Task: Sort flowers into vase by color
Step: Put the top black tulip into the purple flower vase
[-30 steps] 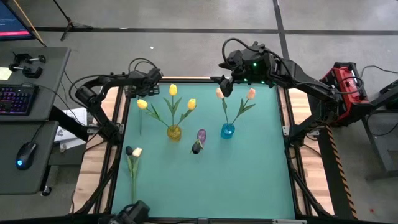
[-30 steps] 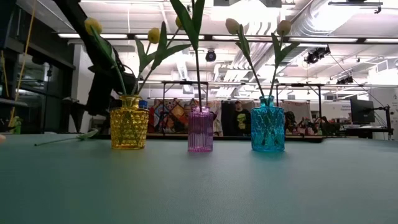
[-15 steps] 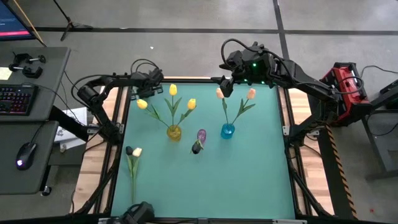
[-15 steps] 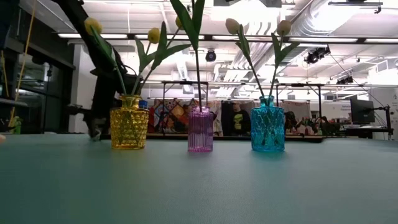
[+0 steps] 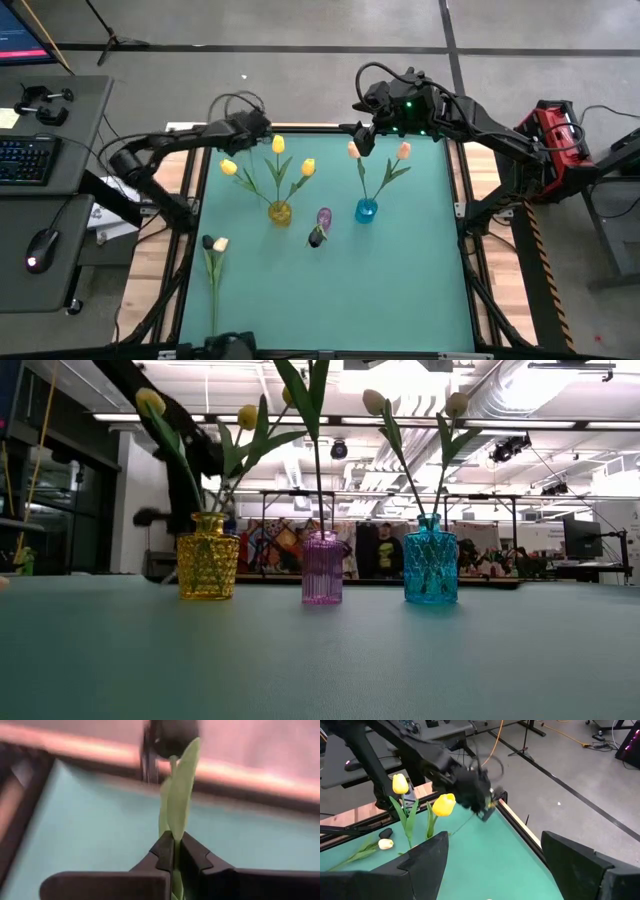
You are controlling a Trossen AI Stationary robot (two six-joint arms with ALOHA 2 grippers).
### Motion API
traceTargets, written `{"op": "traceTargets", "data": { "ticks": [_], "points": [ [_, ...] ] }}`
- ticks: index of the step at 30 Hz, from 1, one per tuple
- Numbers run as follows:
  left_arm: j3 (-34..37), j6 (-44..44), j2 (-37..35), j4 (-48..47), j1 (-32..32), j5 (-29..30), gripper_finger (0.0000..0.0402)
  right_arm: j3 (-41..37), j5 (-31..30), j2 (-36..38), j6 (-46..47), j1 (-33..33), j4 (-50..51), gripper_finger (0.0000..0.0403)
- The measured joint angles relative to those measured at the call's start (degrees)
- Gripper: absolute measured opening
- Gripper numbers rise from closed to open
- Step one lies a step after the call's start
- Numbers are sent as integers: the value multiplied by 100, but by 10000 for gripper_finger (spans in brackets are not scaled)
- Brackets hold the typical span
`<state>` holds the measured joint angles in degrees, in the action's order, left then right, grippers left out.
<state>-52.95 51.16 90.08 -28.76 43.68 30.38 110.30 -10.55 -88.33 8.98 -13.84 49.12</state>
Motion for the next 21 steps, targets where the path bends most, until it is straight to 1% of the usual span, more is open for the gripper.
{"op": "traceTargets", "data": {
  "ticks": [5, 8, 10, 12, 15, 18, 21],
  "points": [
    [0, -873, -1190, 700, 182, 559, 1, 0, 0, 0, 1, -1, -4, 307],
    [0, -1571, -1936, 1405, 249, 765, 1, 0, 0, 0, 1, 1, -4, 307],
    [0, -2127, -2389, 2123, 249, 754, 0, 0, 0, 0, -1, 1, -4, 307],
    [0, -2626, -2797, 2861, 216, 604, 0, 0, 0, 0, 1, 1, -9, 307],
    [-4, -3034, -3283, 3801, 9, 229, 0, 0, 0, 0, 1, 1, -55, 307],
    [-4, -3135, -3611, 4365, -352, -186, 0, 0, 0, 8, -4, 13, -52, 307],
    [-4, -3133, -3750, 4846, -874, -628, 0, -2, 0, 76, -99, 14, -95, 307]
  ]
}}
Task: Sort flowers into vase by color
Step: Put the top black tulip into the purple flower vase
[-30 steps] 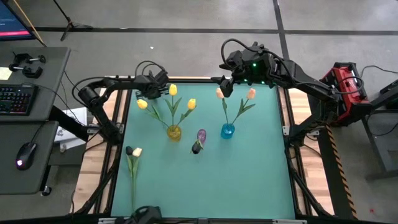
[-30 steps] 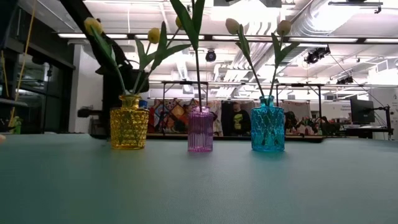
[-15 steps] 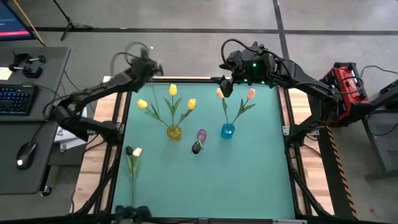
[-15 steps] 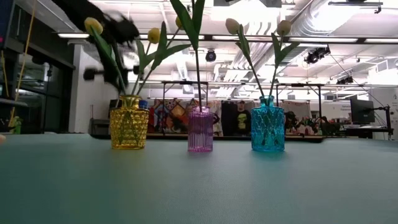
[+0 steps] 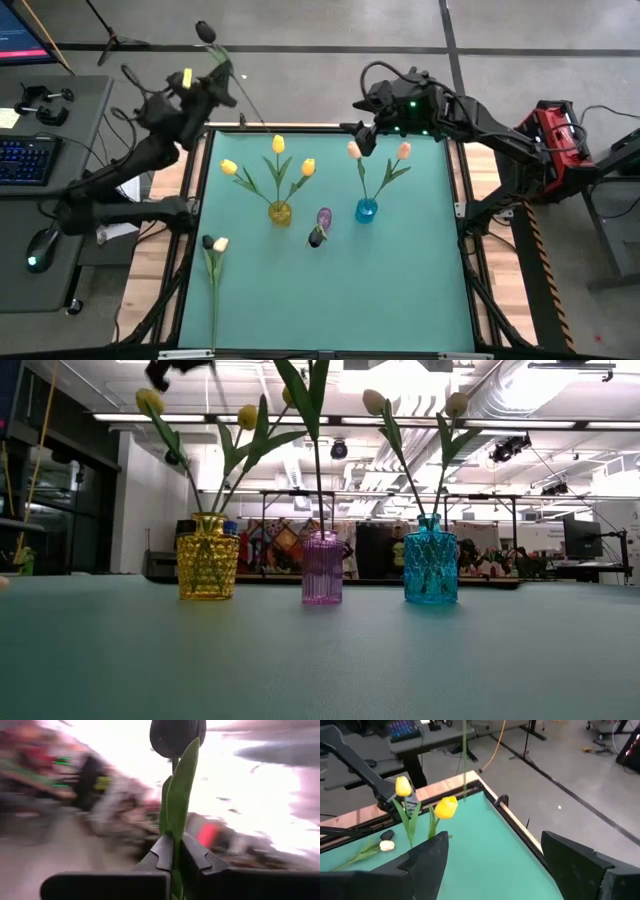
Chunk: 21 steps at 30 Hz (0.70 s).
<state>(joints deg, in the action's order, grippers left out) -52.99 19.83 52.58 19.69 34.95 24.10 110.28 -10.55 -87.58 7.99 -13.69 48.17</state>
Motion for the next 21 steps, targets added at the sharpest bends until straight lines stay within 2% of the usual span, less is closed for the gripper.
{"op": "traceTargets", "data": {
  "ticks": [4, 9, 14, 21],
  "points": [
    [0, -68, 81, 1033, -907, -385, 0, 0, -22, 204, -50, -2, -171, 307],
    [-36, -772, 443, 2167, -2030, -439, 0, 0, -52, 515, -51, -2, -305, 307],
    [-573, -1370, 1017, 2306, -2553, -647, 0, 0, -142, 726, -51, -2, -303, 307],
    [-1334, -1528, 1666, 2151, -2881, -1761, 0, 0, -140, 761, -50, -2, -200, 307]
  ]
}}
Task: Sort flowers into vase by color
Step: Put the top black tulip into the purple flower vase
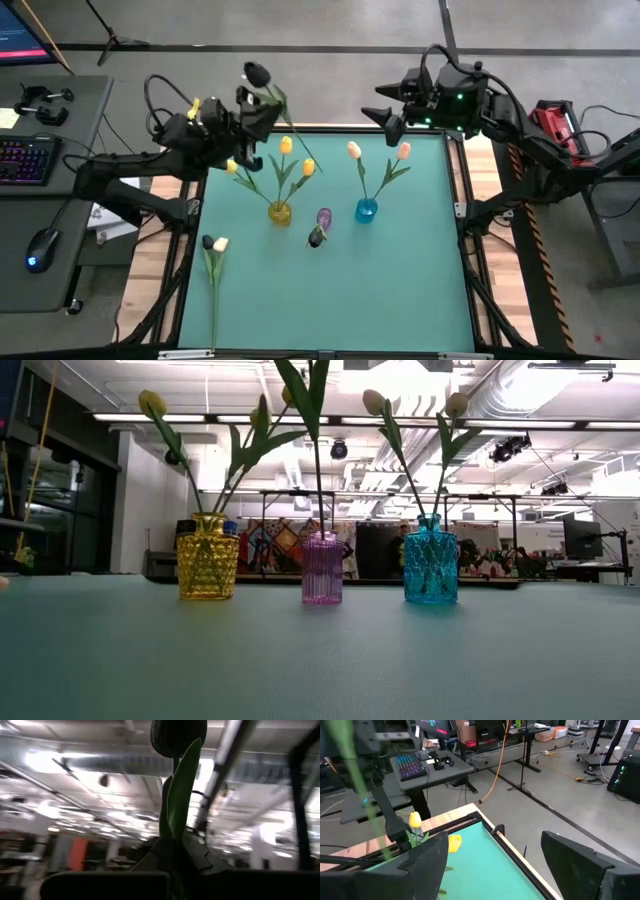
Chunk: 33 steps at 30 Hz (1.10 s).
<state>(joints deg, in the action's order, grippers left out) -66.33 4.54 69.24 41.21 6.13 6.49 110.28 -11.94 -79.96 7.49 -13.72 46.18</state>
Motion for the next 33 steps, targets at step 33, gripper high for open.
{"op": "traceTargets", "data": {
  "ticks": [33],
  "points": [
    [989, 915, 1328, -3, -319, 998, 0, 0, 7, 2, 61, 627, 513, 307]
  ]
}}
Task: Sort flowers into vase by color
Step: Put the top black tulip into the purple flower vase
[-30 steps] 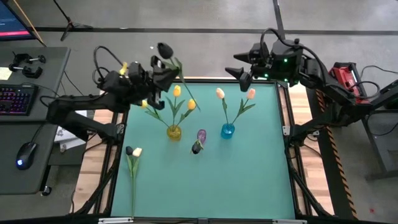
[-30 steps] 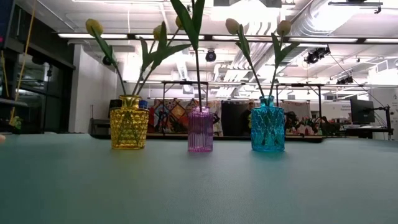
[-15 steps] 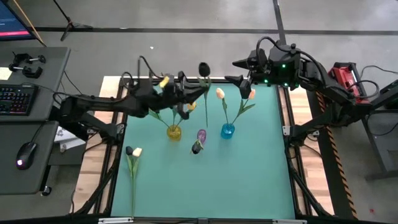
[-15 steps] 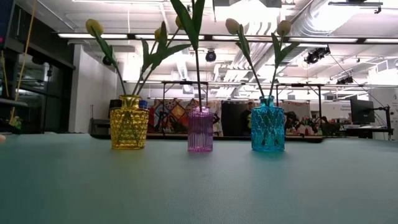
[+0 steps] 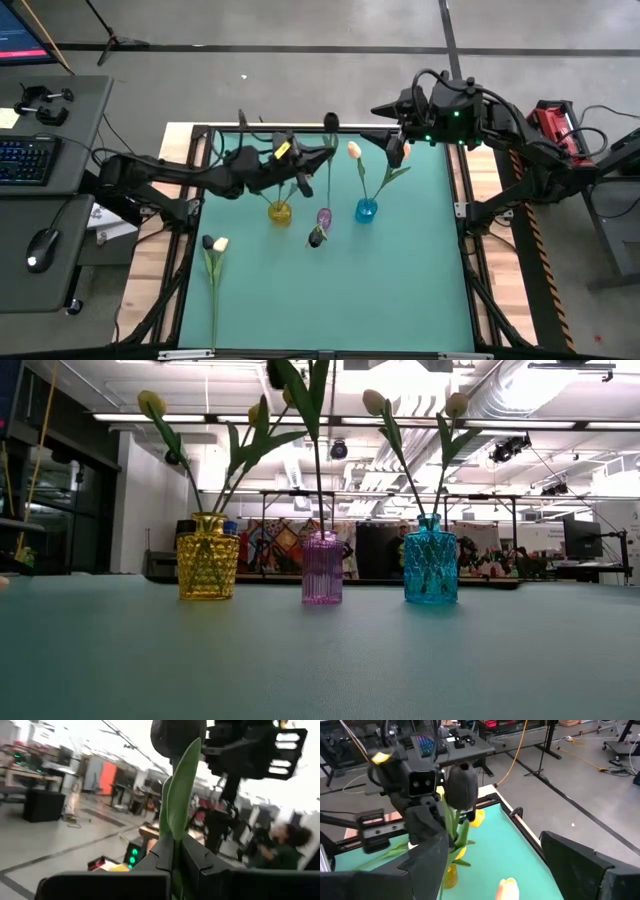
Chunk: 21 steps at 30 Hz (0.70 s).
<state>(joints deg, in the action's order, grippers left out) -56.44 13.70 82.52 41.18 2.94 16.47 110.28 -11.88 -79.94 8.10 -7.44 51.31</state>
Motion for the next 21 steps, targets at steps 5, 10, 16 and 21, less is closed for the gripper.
{"op": "traceTargets", "data": {
  "ticks": [5, 10, 16, 21],
  "points": [
    [578, -44, -4, 548, 4, 331, 0, 0, 0, 0, 103, 0, -2, 307],
    [821, -13, 71, 510, -12, 308, 0, 0, 0, 0, 109, 0, -14, 307],
    [830, 73, 331, 592, -13, 507, 0, 0, 0, 0, 109, 0, -199, 307],
    [828, 121, 528, 626, -11, 541, 0, 0, -2, 0, 96, 0, -247, 307]
  ]
}}
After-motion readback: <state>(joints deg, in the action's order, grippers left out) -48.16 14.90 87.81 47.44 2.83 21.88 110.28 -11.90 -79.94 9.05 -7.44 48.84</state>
